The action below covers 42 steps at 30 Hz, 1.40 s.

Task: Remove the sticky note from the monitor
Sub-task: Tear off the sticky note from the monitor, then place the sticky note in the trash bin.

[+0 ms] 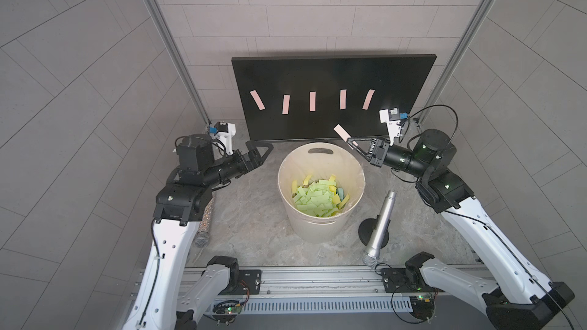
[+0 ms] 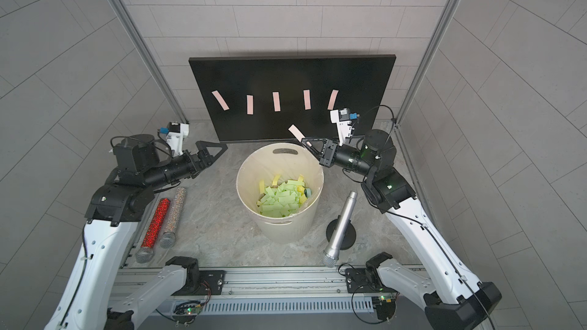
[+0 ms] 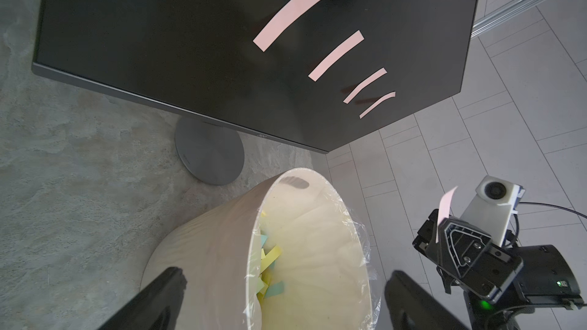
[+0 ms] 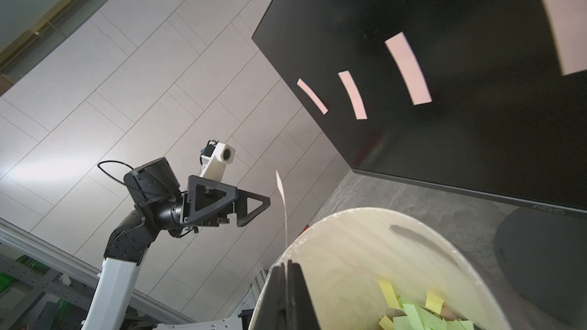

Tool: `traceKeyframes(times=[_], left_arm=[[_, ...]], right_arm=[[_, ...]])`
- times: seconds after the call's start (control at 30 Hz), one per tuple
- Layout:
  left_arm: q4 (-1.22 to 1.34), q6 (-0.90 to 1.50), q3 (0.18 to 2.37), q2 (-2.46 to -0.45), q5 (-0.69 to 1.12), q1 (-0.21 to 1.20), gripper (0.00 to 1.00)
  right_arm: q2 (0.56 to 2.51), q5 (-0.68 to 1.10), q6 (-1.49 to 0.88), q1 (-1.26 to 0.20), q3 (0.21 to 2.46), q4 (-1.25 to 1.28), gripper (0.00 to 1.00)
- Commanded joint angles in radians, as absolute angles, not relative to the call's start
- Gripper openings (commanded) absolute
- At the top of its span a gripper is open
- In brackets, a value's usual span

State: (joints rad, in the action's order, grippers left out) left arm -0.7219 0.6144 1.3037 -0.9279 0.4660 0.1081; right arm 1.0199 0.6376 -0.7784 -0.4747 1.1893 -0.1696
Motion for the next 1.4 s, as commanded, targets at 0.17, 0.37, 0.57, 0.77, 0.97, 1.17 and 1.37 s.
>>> traceKeyframes(times=[0.17, 0.37, 0.57, 0.77, 0.97, 1.17, 1.37], left_arm=[[-0.753, 0.612, 1.271, -0.904, 0.479, 0.113, 1.0], [-0.758, 0.609, 1.264, -0.898, 0.477, 0.112, 1.0], [-0.757, 0.612, 1.261, -0.9, 0.479, 0.112, 1.0], [-0.752, 0.616, 1.262, -0.903, 0.479, 0.112, 1.0], [-0.75, 0.62, 1.264, -0.904, 0.48, 0.113, 1.0], [-0.748, 0.62, 1.262, -0.906, 0.48, 0.112, 1.0], [-0.744, 0.616, 1.26, -0.911, 0.477, 0.112, 1.0]], right_arm=[[1.101, 0.416, -0.527, -0.725, 1.307, -0.457, 0.0], [1.18, 0.286, -0.456, -0.85, 1.373, -0.575, 0.0], [1.245, 0.193, -0.423, -0.917, 1.417, -0.668, 0.0], [1.271, 0.155, -0.41, -0.929, 1.445, -0.721, 0.17], [1.275, 0.147, -0.404, -0.931, 1.463, -0.74, 0.3], [1.27, 0.097, -0.373, -0.931, 1.505, -0.776, 0.4], [1.259, 0.044, -0.343, -0.908, 1.546, -0.799, 0.54]])
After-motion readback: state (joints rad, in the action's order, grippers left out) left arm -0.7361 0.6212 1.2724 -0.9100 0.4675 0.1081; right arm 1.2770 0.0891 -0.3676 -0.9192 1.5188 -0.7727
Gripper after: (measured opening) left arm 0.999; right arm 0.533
